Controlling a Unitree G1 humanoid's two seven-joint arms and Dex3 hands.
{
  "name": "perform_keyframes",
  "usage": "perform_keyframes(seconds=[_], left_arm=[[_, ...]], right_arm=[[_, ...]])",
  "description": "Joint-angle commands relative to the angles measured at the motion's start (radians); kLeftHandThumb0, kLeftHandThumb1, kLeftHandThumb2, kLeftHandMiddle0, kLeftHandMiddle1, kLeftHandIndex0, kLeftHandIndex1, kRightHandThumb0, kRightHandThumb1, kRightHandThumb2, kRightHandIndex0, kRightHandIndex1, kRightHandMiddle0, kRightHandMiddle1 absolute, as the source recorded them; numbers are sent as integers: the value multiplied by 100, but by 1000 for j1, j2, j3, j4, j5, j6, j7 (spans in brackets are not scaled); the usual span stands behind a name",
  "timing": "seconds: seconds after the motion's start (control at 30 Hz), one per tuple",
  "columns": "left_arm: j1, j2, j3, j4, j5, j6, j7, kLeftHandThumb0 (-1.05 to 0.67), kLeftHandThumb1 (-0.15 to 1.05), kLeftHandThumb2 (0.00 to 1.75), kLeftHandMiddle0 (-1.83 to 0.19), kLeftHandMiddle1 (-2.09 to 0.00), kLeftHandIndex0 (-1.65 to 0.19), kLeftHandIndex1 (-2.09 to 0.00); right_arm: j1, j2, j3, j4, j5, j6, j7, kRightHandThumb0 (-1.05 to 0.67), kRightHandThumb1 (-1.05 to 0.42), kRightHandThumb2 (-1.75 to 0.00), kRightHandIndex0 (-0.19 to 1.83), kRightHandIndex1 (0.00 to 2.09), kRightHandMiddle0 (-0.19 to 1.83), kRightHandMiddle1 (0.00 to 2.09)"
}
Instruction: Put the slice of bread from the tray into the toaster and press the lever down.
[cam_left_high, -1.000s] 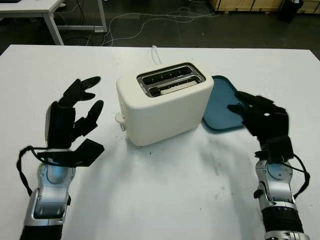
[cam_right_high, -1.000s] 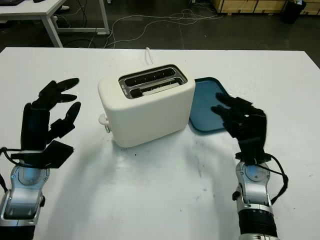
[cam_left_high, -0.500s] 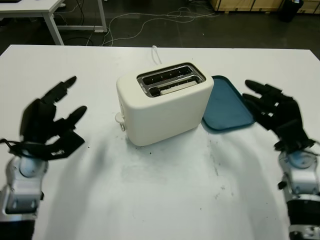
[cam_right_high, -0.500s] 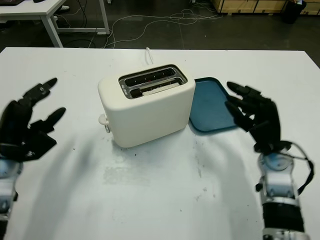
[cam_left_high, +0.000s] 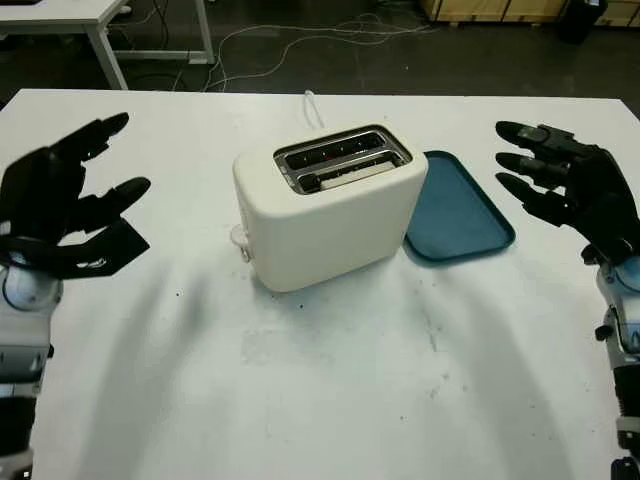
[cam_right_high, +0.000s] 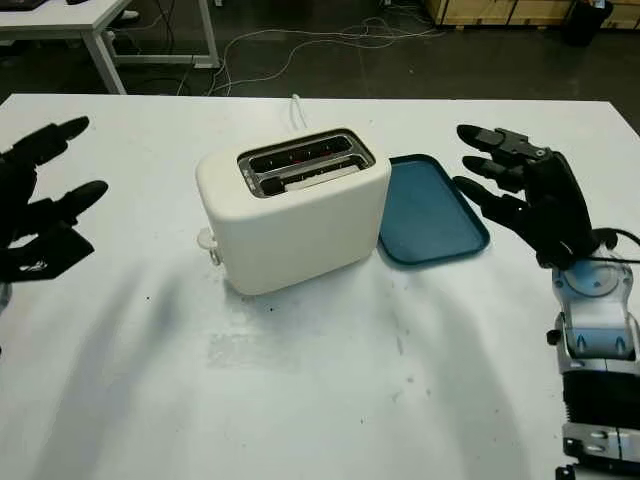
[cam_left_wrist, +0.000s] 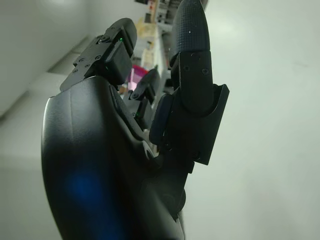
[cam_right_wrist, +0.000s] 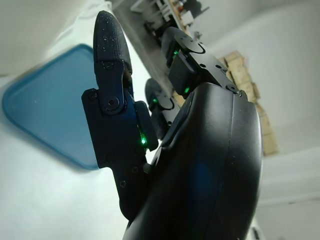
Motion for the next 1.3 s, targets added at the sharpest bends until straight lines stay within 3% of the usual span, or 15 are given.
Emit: perform_keyframes(seconds=[0.0,0.33,1.27], left_arm=[[-21,15,-18,11,16,0,-10,-74,92,27,-54,-18,-51,-3],[-46,20,-37,21,39,-11,-11,-74,92,21,-57,-19,-54,-4],[-5,-19,-31,5,7,-11,-11,-71,92,23,-55,-16,-53,-1]], right_arm=[[-22,-19,18,-9,-35,-2,-7,-79,-92,-24,54,1,49,0],[-44,-26,33,-13,-90,2,-1,-80,-92,-27,54,0,50,0],[-20,2,22,7,-51,-19,-10,-81,-92,-30,52,0,49,0]])
